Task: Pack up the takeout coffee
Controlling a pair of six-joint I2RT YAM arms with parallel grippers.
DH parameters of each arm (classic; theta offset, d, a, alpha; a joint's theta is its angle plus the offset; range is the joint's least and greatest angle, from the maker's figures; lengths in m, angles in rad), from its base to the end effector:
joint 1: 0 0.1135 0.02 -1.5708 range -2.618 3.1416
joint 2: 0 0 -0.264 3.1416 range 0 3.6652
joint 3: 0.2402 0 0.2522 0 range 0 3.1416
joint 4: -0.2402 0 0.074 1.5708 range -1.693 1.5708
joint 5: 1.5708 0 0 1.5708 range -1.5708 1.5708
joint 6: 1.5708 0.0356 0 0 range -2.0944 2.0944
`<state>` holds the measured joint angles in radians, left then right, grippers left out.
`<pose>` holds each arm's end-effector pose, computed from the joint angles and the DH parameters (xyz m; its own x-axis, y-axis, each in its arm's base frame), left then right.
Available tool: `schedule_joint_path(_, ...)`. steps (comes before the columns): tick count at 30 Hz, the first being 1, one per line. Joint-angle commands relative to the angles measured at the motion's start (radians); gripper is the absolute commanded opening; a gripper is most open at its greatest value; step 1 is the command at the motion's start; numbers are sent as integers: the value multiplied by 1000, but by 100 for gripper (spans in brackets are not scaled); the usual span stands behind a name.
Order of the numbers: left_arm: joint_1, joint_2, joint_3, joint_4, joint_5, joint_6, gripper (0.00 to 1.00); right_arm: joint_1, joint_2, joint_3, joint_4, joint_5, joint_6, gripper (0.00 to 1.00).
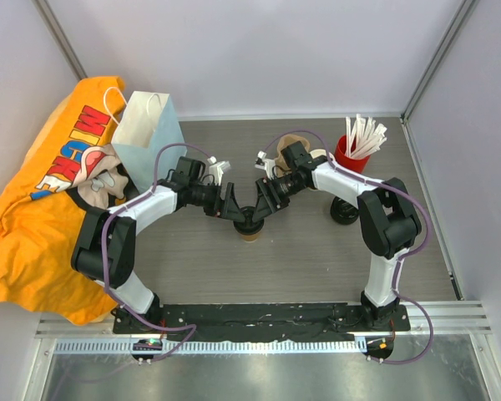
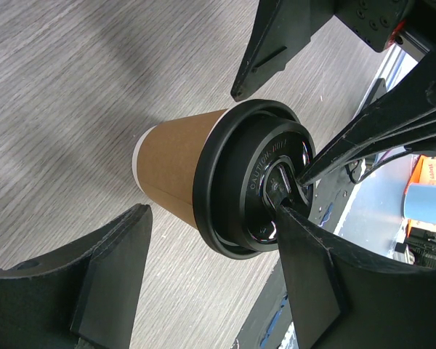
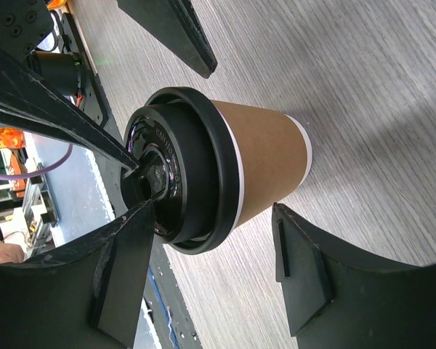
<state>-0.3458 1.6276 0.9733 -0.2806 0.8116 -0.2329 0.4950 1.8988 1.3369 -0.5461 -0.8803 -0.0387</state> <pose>0.2964 -0.1342 0.1963 -0.8839 0.1496 -0.4432 0.4467 0.5510 -0.7049 0.3279 0.2082 0.1972 -0.7634 -0.4401 -0.4728 -0.6354 0.3802 0.6720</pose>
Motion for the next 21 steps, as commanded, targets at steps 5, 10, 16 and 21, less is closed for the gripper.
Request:
schedule_joint_path(5, -1, 9, -24, 20, -95, 30, 72, 25, 22, -5, 8, 132, -16, 66)
schedule_joint_path(10, -1, 15, -25, 18, -101, 30, 70, 40, 23, -10, -2, 158, -27, 65)
schedule_joint_path(16, -2, 21, -25, 17, -126, 33, 68, 48, 42, -1, -18, 182, -33, 64)
schedule_joint_path(21, -2, 37, -19, 4, -160, 37, 66, 53, 51, 10, -28, 208, -41, 63)
